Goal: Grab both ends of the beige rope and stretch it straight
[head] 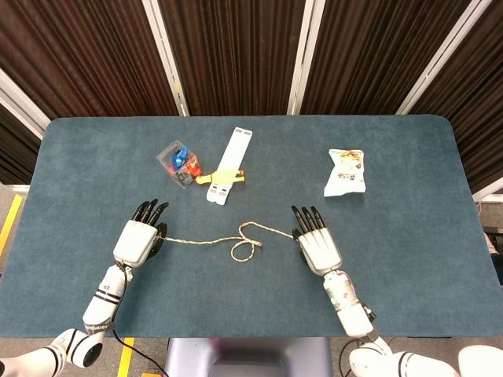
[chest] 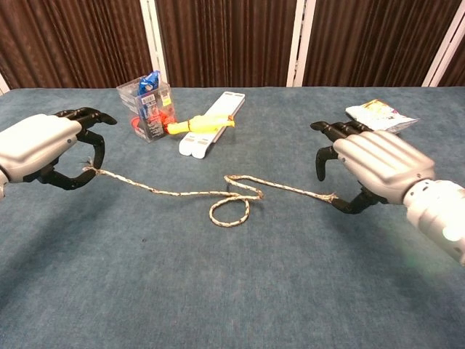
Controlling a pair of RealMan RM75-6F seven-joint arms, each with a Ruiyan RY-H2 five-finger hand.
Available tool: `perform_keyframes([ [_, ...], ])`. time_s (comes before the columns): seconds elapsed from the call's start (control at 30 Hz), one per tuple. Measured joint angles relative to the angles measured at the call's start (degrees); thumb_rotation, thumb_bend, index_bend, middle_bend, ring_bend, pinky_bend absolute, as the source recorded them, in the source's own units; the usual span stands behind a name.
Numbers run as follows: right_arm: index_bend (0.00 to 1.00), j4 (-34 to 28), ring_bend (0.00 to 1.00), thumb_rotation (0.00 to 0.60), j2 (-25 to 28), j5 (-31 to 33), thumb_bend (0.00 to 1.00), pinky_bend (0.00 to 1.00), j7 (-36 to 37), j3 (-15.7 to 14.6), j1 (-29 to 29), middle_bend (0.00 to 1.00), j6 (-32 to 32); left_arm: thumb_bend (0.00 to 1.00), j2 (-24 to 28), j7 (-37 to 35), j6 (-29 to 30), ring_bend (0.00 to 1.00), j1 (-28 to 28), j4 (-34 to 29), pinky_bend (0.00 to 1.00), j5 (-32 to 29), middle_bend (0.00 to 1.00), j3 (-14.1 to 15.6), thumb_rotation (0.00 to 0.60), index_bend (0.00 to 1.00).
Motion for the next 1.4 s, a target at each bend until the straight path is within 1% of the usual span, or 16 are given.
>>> perform_keyframes([
  [0.17, 0.58, 4.7, 0.00, 0.600, -3.2, 3.3, 0.37, 0.00, -1.4, 1.5, 2.5, 0.04, -1.5, 0.44, 0.1, 0.0, -0.2, 0.00, 0.0, 0.3, 0.13, -0.2, 0.10, -0.2, 0.600, 0.67],
  [0.37, 0.58, 7.6, 0.00, 0.600, -4.9, 5.6, 0.37, 0.00, -3.0, 2.0, 4.1, 0.04, -2.1, 0.44, 0.2, -0.5, -0.4, 0.00, 0.0, 0.7, 0.13, -0.2, 0.10, -0.3, 0.600, 0.67],
  [0.6, 0.58, 8.2, 0.00, 0.600, -4.6, 7.6, 0.37, 0.00, -3.3, 1.9, 4.4, 0.04, -2.2, 0.44, 0.3, -0.8, -0.7, 0.00, 0.0, 0.9, 0.13, -0.2, 0.10, -0.4, 0.600, 0.67],
  [0.73, 0.59, 8.8, 0.00, 0.600, -4.8, 8.8, 0.41, 0.00, -4.1, 1.7, 5.0, 0.04, -2.7, 0.44, 0.2, -0.7, -0.7, 0.00, 0.1, 0.8, 0.13, -0.2, 0.10, -0.3, 0.600, 0.67],
  [0.93, 0.60, 8.6, 0.00, 0.600, -4.9, 11.1, 0.41, 0.00, -5.3, 1.5, 5.5, 0.04, -3.9, 0.44, 0.2, -0.5, -0.7, 0.00, 0.2, 0.6, 0.13, -0.3, 0.10, -0.4, 0.600, 0.67],
  [1.4, 0.64, 7.9, 0.00, 0.600, -4.6, 14.0, 0.41, 0.00, -6.4, 0.7, 6.6, 0.06, -4.5, 0.44, 0.3, -0.9, -1.0, 0.00, 0.1, 1.0, 0.13, -0.4, 0.10, -0.7, 0.600, 0.67],
])
